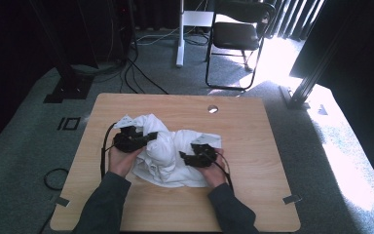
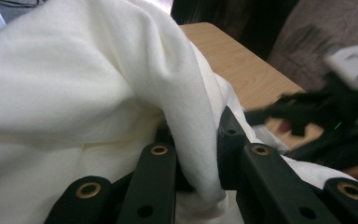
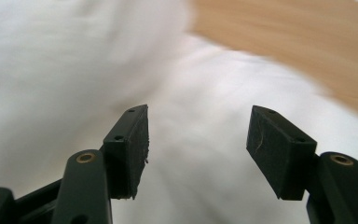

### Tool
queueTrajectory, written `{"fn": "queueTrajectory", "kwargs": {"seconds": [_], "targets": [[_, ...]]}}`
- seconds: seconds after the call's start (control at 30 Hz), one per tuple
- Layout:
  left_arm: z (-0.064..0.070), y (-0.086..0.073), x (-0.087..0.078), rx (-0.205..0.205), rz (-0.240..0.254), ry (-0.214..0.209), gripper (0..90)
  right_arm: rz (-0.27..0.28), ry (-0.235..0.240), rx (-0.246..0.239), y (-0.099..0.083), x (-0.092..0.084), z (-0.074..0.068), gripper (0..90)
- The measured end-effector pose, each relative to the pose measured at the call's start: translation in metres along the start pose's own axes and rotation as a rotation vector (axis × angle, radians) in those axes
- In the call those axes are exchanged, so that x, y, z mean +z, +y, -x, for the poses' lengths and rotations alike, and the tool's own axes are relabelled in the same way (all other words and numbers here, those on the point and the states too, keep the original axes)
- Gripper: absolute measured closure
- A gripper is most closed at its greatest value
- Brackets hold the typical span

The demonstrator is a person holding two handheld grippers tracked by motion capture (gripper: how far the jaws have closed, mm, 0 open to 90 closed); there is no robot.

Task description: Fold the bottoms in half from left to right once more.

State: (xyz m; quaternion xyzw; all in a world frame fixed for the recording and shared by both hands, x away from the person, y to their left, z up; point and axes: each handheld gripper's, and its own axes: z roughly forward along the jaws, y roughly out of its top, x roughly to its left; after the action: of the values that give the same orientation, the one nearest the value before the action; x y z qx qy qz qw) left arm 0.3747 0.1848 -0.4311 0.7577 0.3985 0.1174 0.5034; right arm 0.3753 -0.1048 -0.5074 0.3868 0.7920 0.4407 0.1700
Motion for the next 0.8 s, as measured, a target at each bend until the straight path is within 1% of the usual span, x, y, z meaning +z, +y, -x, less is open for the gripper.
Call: {"fn": "queueTrajectory", "kwargs": {"seconds": [0.03, 0.07, 0.1, 0.13, 0.17, 0.2, 0.23, 0.27, 0.3, 0.33, 0.37, 0.47, 0.53, 0.57, 0.6, 0.63, 0.67, 0.7, 0.73, 0.8], "targets": [[0.000, 0.001, -0.001, 0.002, -0.001, 0.003, 81.6, -0.008, -0.025, 0.002, -0.004, -0.006, 0.008, 38.5], [0.001, 0.001, -0.001, 0.003, -0.001, 0.003, 81.6, -0.044, -0.037, 0.012, -0.011, -0.008, 0.017, 38.4], [0.003, 0.002, -0.001, 0.005, -0.001, 0.001, 81.6, -0.068, -0.043, 0.013, -0.016, -0.006, 0.022, 38.1], [0.004, 0.002, -0.001, 0.006, 0.000, -0.002, 81.6, -0.108, -0.050, 0.012, -0.025, -0.001, 0.026, 37.4], [0.007, 0.003, 0.000, 0.012, 0.001, -0.006, 81.5, -0.131, -0.041, 0.016, -0.030, 0.003, 0.028, 37.2], [0.010, 0.005, 0.002, 0.019, -0.002, -0.011, 81.6, -0.151, -0.030, 0.019, -0.035, 0.009, 0.027, 37.4], [0.012, 0.006, 0.003, 0.023, -0.004, -0.014, 81.6, -0.159, -0.026, 0.023, -0.038, 0.017, 0.025, 38.2], [0.015, 0.008, 0.004, 0.033, -0.009, -0.018, 81.6, -0.157, -0.019, 0.023, -0.039, 0.020, 0.023, 38.6], [0.018, 0.009, 0.006, 0.042, -0.013, -0.020, 81.5, -0.144, -0.017, 0.016, -0.038, 0.024, 0.019, 38.7], [0.022, 0.011, 0.008, 0.051, -0.017, -0.026, 81.6, -0.144, -0.026, 0.003, -0.037, 0.028, 0.015, 38.9], [0.024, 0.013, 0.009, 0.058, -0.019, -0.030, 81.6, -0.146, -0.023, -0.004, -0.035, 0.031, 0.011, 38.9], [0.034, 0.018, 0.017, 0.077, -0.024, -0.050, 81.6, -0.139, 0.017, -0.008, -0.030, 0.041, 0.003, 40.1], [0.041, 0.020, 0.024, 0.088, -0.028, -0.062, 81.7, -0.133, 0.051, -0.030, -0.025, 0.050, -0.009, 40.5], [0.044, 0.020, 0.027, 0.096, -0.034, -0.065, 81.7, -0.125, 0.079, -0.037, -0.024, 0.054, -0.015, 40.5], [0.047, 0.020, 0.032, 0.107, -0.042, -0.065, 81.7, -0.119, 0.119, -0.043, -0.022, 0.058, -0.021, 40.3], [0.049, 0.019, 0.035, 0.115, -0.049, -0.062, 81.7, -0.117, 0.156, -0.050, -0.021, 0.061, -0.026, 39.1], [0.051, 0.018, 0.041, 0.129, -0.068, -0.049, 81.7, -0.117, 0.183, -0.049, -0.020, 0.063, -0.029, 37.4], [0.051, 0.016, 0.045, 0.133, -0.079, -0.041, 81.7, -0.120, 0.208, -0.038, -0.020, 0.062, -0.030, 34.4], [0.050, 0.013, 0.048, 0.133, -0.088, -0.041, 81.7, -0.129, 0.210, -0.025, -0.020, 0.058, -0.029, 33.9], [0.049, 0.008, 0.053, 0.125, -0.104, -0.050, 81.7, -0.118, 0.212, -0.025, -0.021, 0.042, -0.021, 32.9]]}}
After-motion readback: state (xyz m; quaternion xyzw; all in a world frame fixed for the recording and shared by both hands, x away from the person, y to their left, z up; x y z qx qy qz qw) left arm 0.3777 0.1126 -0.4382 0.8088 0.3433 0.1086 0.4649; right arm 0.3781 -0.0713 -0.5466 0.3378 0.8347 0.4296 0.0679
